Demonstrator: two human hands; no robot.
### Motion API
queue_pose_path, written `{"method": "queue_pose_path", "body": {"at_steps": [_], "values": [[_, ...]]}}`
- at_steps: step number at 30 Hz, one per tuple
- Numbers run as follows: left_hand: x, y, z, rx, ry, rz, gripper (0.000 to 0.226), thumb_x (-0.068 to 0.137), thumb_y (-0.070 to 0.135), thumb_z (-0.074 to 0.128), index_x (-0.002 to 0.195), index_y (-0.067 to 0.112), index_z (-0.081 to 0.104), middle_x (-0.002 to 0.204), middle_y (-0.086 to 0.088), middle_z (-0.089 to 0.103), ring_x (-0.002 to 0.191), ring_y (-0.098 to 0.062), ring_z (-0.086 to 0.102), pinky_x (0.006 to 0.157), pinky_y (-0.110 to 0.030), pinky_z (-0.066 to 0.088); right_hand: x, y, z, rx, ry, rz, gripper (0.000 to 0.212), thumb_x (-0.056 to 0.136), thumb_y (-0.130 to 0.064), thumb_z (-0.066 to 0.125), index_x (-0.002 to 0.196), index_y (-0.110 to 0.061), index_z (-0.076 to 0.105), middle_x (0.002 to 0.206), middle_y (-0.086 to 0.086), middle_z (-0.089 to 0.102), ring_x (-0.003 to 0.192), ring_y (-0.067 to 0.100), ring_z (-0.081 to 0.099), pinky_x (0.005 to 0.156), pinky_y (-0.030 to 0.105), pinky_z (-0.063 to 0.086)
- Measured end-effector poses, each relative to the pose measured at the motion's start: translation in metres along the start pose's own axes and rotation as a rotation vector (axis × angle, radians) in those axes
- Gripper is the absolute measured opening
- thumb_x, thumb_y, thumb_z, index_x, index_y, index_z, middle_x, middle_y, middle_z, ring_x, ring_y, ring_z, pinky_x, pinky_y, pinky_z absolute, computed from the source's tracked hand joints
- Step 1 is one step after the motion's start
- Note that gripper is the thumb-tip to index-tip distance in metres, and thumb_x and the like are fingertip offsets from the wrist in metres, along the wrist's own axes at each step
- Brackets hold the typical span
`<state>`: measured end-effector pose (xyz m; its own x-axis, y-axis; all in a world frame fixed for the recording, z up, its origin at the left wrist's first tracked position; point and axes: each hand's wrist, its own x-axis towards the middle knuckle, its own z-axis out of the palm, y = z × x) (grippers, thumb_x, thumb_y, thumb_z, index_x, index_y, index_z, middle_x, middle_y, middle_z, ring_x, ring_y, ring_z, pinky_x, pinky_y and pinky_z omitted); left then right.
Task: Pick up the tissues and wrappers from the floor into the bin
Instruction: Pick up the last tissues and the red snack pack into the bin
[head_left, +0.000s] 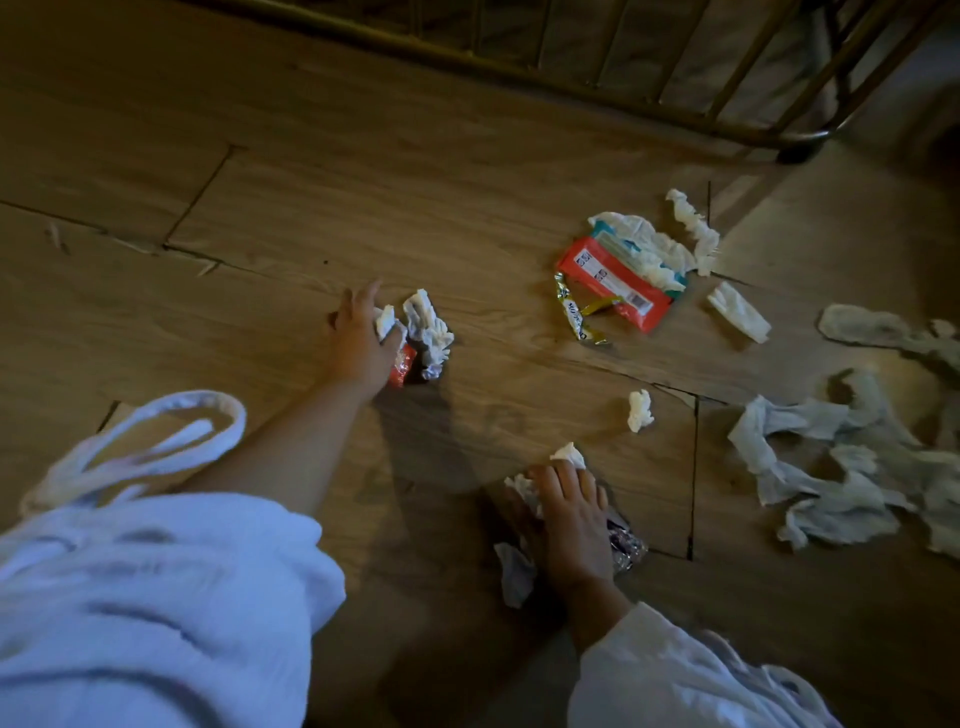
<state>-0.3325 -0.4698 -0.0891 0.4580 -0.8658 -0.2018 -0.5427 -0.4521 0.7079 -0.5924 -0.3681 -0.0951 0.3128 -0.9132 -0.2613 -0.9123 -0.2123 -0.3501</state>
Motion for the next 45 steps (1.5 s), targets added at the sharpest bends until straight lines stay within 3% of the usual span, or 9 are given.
{"method": "queue_pose_path", "body": {"at_steps": [5, 10, 13, 20, 24, 31, 35, 39, 45], "values": [[-0.011, 0.0, 0.024, 0.197, -0.313, 0.118, 0.059, 0.084, 0.052, 0.056, 0.138, 0.037, 0.039, 0.159, -0.002, 0.002, 0.145, -0.033, -0.005, 0.117, -0.05, 0.006, 0.001, 0.006, 0.003, 0.024, -0.025, 0.001, 0.043, 0.085, -0.04, 0.057, 0.123, -0.025, 0.044, 0.135, 0.002, 0.043, 0.126, 0.025, 0.038, 0.109, 0.042, 0.027], [-0.066, 0.001, 0.05, 0.318, -0.162, 0.381, 0.05, 0.069, 0.057, 0.054, 0.104, 0.024, 0.065, 0.136, -0.003, 0.049, 0.128, -0.03, 0.032, 0.102, -0.046, 0.025, 0.003, 0.003, 0.007, -0.086, 0.124, -0.024, 0.032, 0.078, -0.047, 0.062, 0.099, -0.026, 0.05, 0.101, 0.001, 0.062, 0.09, 0.022, 0.063, 0.076, 0.037, 0.053], [-0.083, -0.004, 0.056, 0.349, -0.126, 0.421, 0.033, 0.073, 0.026, 0.071, 0.104, 0.014, 0.067, 0.115, -0.008, 0.061, 0.106, -0.035, 0.049, 0.086, -0.043, 0.04, 0.003, 0.001, 0.003, -0.035, 0.001, 0.019, 0.051, 0.086, -0.053, 0.026, 0.113, -0.02, 0.053, 0.122, 0.004, 0.053, 0.113, 0.026, 0.051, 0.096, 0.041, 0.041], [-0.105, 0.017, 0.035, -0.401, -0.058, 0.041, 0.01, 0.085, 0.01, 0.062, 0.093, 0.007, 0.056, 0.076, 0.0, 0.054, 0.071, -0.013, 0.049, 0.059, -0.022, 0.036, 0.033, 0.006, -0.045, 0.721, 0.358, 0.381, 0.013, 0.095, -0.028, 0.046, 0.093, -0.016, 0.05, 0.079, -0.002, 0.055, 0.079, 0.02, 0.059, 0.07, 0.038, 0.051], [-0.115, 0.023, 0.031, -0.53, -0.022, -0.016, 0.017, 0.087, 0.011, 0.06, 0.082, 0.015, 0.045, 0.064, 0.007, 0.045, 0.059, -0.008, 0.043, 0.057, -0.021, 0.037, 0.056, 0.038, -0.08, 0.642, 0.387, 0.547, 0.034, 0.095, -0.03, 0.049, 0.127, -0.019, 0.043, 0.117, 0.008, 0.059, 0.099, 0.022, 0.059, 0.081, 0.031, 0.049], [-0.145, 0.043, 0.045, -0.588, -0.093, 0.032, 0.021, 0.086, 0.006, 0.06, 0.093, 0.018, 0.045, 0.081, 0.009, 0.051, 0.068, -0.006, 0.049, 0.056, -0.006, 0.04, 0.051, 0.056, -0.072, 0.225, 0.042, 0.489, 0.033, 0.095, -0.031, 0.045, 0.116, -0.006, 0.042, 0.11, 0.019, 0.06, 0.101, 0.034, 0.057, 0.078, 0.039, 0.045], [-0.152, 0.06, 0.038, -0.604, -0.169, 0.014, 0.03, 0.091, 0.013, 0.054, 0.12, 0.022, 0.054, 0.106, 0.012, 0.056, 0.09, -0.003, 0.056, 0.073, -0.007, 0.045, 0.044, 0.066, -0.076, 0.492, 0.069, 0.542, 0.024, 0.093, -0.022, 0.05, 0.111, -0.007, 0.053, 0.106, 0.012, 0.061, 0.094, 0.026, 0.058, 0.081, 0.037, 0.048], [-0.166, 0.097, 0.023, -0.561, -0.223, 0.008, 0.022, 0.093, 0.025, 0.054, 0.113, 0.019, 0.062, 0.101, 0.005, 0.064, 0.088, -0.005, 0.058, 0.066, -0.007, 0.045, 0.034, 0.071, -0.12, 0.741, 0.173, 0.575, 0.029, 0.091, -0.035, 0.054, 0.106, -0.01, 0.058, 0.092, 0.007, 0.063, 0.08, 0.019, 0.06, 0.063, 0.029, 0.047], [-0.206, 0.211, -0.002, -0.562, -0.279, 0.044, 0.027, 0.088, 0.037, 0.059, 0.104, 0.017, 0.064, 0.091, 0.002, 0.064, 0.087, -0.013, 0.057, 0.073, -0.026, 0.043, -0.022, 0.083, -0.221, 0.991, 0.345, 0.515, 0.044, 0.086, -0.046, 0.058, 0.116, -0.014, 0.054, 0.096, 0.003, 0.059, 0.088, 0.018, 0.059, 0.079, 0.037, 0.051]]}}
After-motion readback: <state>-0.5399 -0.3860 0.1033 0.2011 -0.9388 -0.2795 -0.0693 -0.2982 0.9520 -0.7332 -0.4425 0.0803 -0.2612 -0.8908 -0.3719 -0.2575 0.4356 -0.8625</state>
